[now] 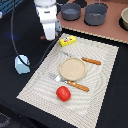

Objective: Interact with the objects in diverse but meaningful ways.

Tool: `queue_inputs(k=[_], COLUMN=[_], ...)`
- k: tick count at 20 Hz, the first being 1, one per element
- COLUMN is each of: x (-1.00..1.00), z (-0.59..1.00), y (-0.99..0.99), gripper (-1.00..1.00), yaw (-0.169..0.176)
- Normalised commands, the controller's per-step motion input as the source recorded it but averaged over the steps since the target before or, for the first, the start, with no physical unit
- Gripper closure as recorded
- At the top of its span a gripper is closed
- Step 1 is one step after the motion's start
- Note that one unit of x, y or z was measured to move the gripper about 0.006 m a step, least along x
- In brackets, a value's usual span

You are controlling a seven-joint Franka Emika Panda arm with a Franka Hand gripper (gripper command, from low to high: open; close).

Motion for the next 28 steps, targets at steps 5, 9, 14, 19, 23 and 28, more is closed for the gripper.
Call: queue_inputs(k=[5,9,14,19,23,28], x=[0.92,0.85,0.89,0.86,0.83,0.8], z=[0.55,0.13,0.36,0.79,0.49,0.05], y=[0.0,0.0,-0.02,-0.06,-0.12,-0.18], gripper=[1.0,1.0,1.0,1.0,1.0,1.0], yaw=[-0.026,-0.05,-0.021,-0.039,-0.042,-0.019])
